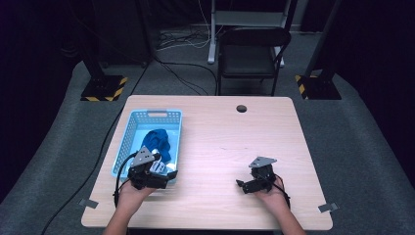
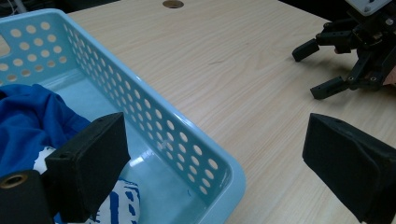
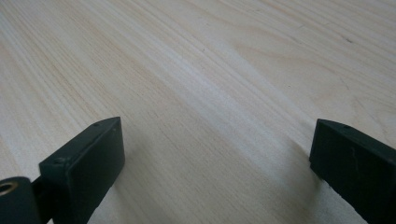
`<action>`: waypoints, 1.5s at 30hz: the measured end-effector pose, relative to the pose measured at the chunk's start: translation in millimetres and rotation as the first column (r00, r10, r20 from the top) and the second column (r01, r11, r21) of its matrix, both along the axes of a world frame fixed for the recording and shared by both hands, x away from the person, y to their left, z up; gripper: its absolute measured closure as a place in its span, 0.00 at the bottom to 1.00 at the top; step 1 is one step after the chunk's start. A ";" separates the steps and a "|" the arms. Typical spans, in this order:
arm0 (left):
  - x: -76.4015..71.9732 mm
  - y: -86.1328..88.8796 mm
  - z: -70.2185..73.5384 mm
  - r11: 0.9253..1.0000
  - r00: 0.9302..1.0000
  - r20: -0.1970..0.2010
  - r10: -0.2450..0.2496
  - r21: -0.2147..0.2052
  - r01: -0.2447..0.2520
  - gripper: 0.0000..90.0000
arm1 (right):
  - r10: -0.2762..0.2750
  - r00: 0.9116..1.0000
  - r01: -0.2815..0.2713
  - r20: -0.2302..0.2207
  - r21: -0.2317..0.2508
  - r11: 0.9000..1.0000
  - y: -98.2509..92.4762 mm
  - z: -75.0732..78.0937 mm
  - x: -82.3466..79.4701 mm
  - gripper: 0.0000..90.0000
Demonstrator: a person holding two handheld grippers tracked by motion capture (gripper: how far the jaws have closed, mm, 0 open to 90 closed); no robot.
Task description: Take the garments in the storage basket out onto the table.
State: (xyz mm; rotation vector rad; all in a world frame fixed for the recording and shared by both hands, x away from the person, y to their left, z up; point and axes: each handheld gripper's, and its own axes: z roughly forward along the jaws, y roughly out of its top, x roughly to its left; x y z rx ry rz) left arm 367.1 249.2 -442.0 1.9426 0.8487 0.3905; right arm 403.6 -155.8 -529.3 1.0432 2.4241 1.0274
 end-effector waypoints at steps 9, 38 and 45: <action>3.1 2.7 0.6 1.000 1.000 -0.003 0.016 0.006 -0.016 0.07 | 0.000 1.000 0.000 0.000 0.000 1.000 0.0 0.0 0.0 0.03; 35.1 25.1 -5.1 0.993 0.991 -0.063 0.118 0.009 -0.118 0.08 | 0.000 1.000 0.000 0.001 0.000 1.000 0.0 0.0 0.0 0.03; 42.5 26.1 -3.3 0.991 0.989 -0.067 0.133 0.008 -0.133 0.08 | 0.000 1.000 0.000 0.001 0.000 1.000 0.0 0.0 0.0 0.03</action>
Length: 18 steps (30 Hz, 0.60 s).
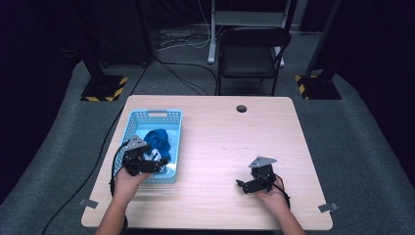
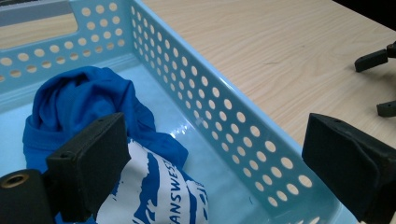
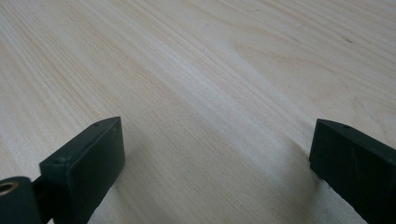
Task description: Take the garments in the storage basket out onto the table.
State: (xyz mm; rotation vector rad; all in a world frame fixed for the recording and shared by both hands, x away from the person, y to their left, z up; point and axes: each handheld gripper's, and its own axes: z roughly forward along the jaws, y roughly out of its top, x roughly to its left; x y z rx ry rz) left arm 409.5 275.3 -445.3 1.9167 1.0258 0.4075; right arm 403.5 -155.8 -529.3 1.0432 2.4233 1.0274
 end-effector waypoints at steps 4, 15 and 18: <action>5.0 1.4 -0.4 1.000 1.000 -0.006 0.010 0.004 -0.010 0.08 | 0.000 1.000 0.000 0.000 0.000 1.000 0.0 0.0 0.0 0.03; 13.8 0.0 9.5 0.999 0.999 -0.006 0.031 0.025 -0.031 0.09 | 0.000 1.000 0.000 0.000 0.000 1.000 0.0 0.0 0.0 0.03; 18.3 0.0 11.4 0.999 0.999 -0.017 0.047 0.024 -0.046 0.09 | 0.000 1.000 0.000 0.000 0.000 1.000 0.0 0.0 0.0 0.03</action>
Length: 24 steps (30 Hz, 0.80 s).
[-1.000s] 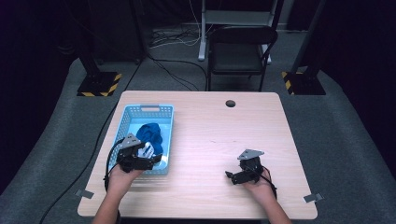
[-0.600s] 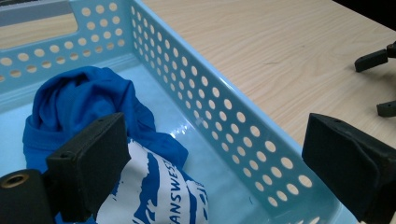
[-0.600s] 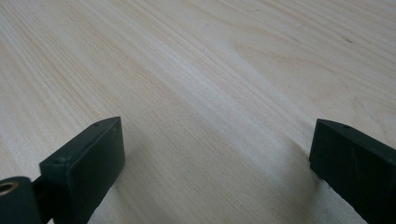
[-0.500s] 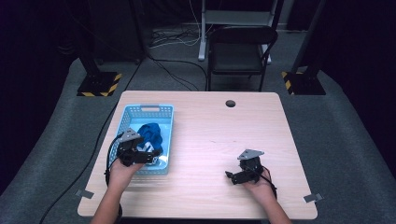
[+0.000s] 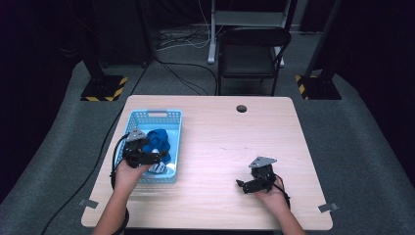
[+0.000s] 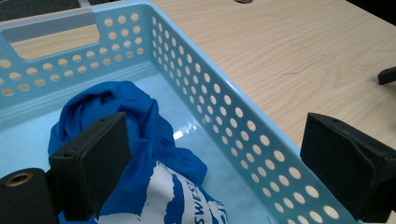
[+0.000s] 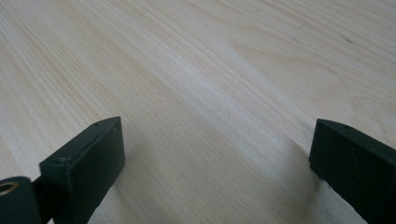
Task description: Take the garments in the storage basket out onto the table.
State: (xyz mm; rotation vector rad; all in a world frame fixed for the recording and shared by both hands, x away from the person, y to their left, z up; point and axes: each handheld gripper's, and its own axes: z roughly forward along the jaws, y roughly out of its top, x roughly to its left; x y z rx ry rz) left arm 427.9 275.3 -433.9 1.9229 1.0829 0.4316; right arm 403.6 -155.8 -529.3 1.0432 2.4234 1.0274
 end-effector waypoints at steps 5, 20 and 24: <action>10.1 0.5 0.5 0.999 0.999 -0.029 0.046 0.007 -0.046 0.09 | 0.000 1.000 0.000 0.000 0.000 1.000 0.0 0.0 0.0 0.03; 34.0 -1.0 -4.7 0.990 0.984 -0.117 0.136 0.041 -0.132 0.10 | 0.000 1.000 0.000 0.000 0.000 1.000 0.0 0.0 0.0 0.03; 39.5 -1.5 -7.0 0.989 0.980 -0.138 0.146 0.058 -0.139 0.10 | 0.001 1.000 -0.001 0.000 0.000 1.000 0.0 0.0 0.0 0.03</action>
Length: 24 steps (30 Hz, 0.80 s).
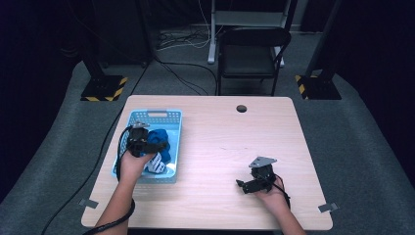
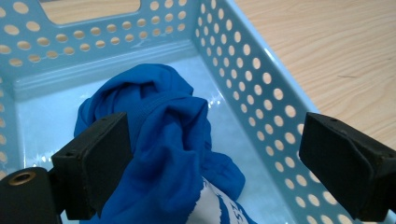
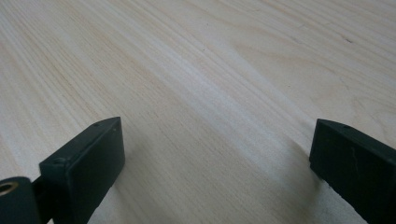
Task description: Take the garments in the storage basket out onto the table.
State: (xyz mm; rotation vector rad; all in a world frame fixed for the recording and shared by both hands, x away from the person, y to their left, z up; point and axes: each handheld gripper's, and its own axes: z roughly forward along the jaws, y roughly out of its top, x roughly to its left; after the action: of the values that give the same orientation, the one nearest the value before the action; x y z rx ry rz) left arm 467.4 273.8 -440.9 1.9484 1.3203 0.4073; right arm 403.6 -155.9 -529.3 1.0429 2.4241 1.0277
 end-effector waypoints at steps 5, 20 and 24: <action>6.3 -2.2 -1.8 1.000 1.000 -0.024 0.014 0.001 -0.014 0.10 | 0.000 1.000 0.000 0.000 0.000 1.000 0.0 0.0 0.0 0.03; 22.3 -4.6 -13.6 0.997 0.991 -0.107 0.083 0.005 -0.083 0.11 | 0.001 1.000 -0.001 -0.001 0.000 1.000 0.0 0.0 0.0 0.03; 25.9 -3.6 -17.9 0.994 0.986 -0.129 0.105 0.021 -0.103 0.12 | 0.000 1.000 0.000 -0.001 0.001 1.000 0.0 0.0 0.0 0.03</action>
State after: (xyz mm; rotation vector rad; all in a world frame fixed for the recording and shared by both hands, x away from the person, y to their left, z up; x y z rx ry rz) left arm 493.3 270.2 -458.7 1.9506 1.5110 0.3457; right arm 403.6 -155.9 -529.3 1.0433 2.4247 1.0284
